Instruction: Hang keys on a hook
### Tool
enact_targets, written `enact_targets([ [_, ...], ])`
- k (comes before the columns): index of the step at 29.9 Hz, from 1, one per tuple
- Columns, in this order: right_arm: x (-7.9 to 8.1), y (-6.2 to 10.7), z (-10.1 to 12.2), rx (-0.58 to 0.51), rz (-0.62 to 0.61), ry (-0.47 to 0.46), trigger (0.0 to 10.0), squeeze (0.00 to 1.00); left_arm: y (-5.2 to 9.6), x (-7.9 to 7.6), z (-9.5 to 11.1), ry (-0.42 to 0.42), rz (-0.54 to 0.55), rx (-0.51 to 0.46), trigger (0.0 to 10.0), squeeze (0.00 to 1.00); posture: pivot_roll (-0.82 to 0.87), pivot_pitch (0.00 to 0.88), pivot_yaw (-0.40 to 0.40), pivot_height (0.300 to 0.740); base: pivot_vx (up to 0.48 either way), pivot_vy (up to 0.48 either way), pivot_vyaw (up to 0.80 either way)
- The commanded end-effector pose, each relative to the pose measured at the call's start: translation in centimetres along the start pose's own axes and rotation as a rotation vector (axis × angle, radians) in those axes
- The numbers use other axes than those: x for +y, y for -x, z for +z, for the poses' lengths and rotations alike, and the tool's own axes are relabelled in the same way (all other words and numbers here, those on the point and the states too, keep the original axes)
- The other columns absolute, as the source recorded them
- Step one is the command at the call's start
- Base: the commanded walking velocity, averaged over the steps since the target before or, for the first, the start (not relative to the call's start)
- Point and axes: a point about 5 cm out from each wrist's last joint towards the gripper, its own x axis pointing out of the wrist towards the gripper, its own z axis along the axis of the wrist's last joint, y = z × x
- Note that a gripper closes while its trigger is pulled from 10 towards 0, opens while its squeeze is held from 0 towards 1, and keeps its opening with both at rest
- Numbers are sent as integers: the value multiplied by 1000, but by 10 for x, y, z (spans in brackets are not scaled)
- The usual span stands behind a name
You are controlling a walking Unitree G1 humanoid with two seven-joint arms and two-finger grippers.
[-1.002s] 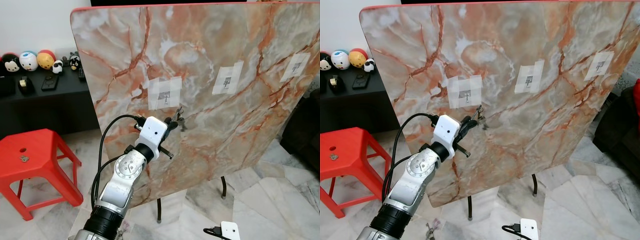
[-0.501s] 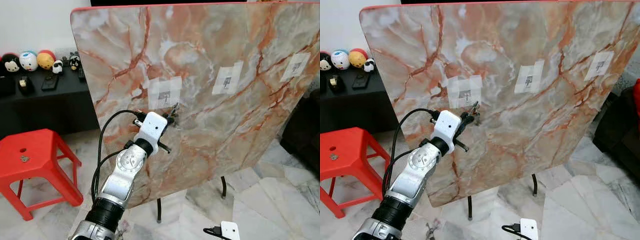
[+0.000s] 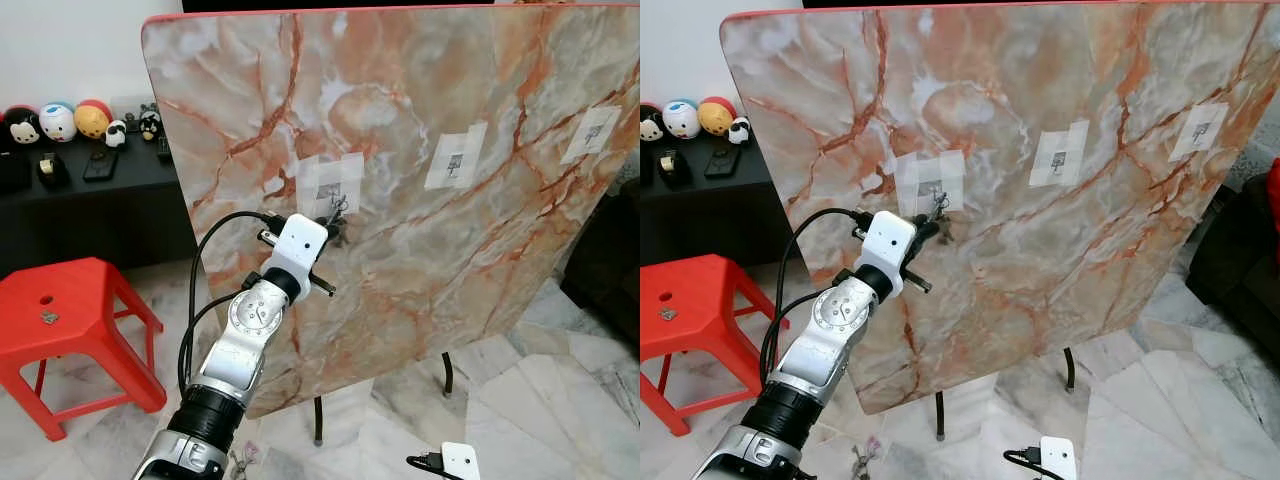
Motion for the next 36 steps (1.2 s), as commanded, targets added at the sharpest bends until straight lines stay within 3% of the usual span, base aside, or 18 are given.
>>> enact_targets([
  [1,-2,0,1,-2,-6,-6,10000,0,-4,3,3,-14,10,-3,10000,0,68,0,-75,740,0,0,0],
  [16,-2,0,1,-2,-6,-6,10000,0,-6,5,1,-14,10,12,10000,0,67,0,-74,740,0,0,0],
  [36,-2,0,1,3,-3,-4,10000,0,-4,-3,-6,-16,-45,43,10000,0,66,0,-75,740,0,0,0],
])
